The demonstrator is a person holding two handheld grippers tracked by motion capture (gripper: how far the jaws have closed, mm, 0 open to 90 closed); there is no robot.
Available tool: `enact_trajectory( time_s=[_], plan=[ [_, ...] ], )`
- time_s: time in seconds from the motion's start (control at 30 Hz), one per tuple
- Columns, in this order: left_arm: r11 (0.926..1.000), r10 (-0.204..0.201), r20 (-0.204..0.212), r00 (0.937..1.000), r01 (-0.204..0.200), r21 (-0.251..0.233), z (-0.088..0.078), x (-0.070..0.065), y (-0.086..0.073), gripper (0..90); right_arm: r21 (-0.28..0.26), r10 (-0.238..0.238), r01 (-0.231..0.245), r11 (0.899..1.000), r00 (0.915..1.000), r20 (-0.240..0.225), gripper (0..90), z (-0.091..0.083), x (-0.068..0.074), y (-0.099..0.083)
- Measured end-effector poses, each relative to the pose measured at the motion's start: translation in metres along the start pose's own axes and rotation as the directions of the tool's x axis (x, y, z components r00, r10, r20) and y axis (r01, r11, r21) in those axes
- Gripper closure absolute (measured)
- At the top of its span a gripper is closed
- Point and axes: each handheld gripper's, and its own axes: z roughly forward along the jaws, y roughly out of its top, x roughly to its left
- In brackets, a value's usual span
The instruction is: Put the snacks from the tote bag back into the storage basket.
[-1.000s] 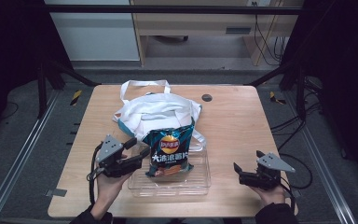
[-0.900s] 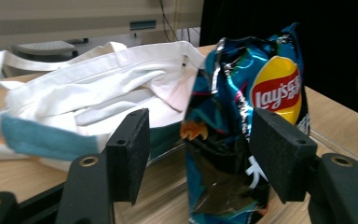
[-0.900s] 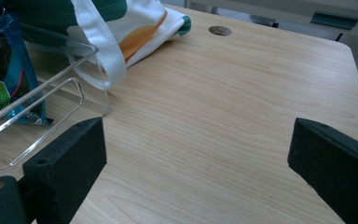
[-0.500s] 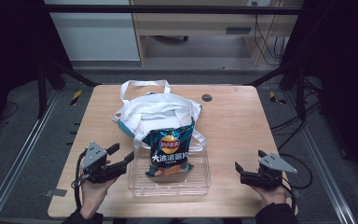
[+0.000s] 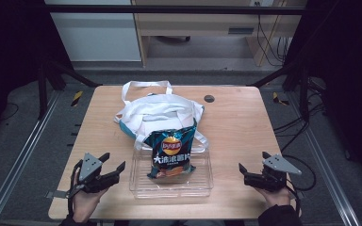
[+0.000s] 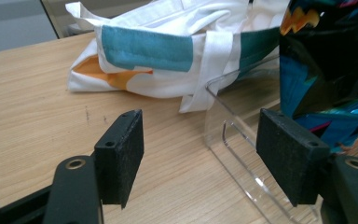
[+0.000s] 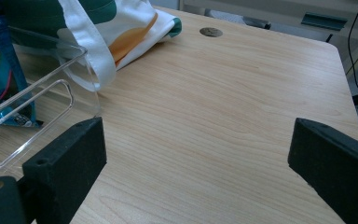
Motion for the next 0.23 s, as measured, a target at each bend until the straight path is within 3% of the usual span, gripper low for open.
enact_trajectory(
  time_s=[0.13,0.23],
  plan=[
    [0.9996,0.008,-0.006,1.0,-0.008,0.026,0.0049,0.0038,-0.0031,31.8,0.004,-0.005,0.005,1.0,1.0,0.002,4.6,0.0008,0.0002,-0.0002],
    [0.9992,-0.009,-0.012,0.9999,0.009,0.039,0.0078,0.0088,-0.0044,32.4,0.005,-0.008,0.008,1.0,1.0,0.001,4.5,0.0017,0.0,-0.0003]
  ],
)
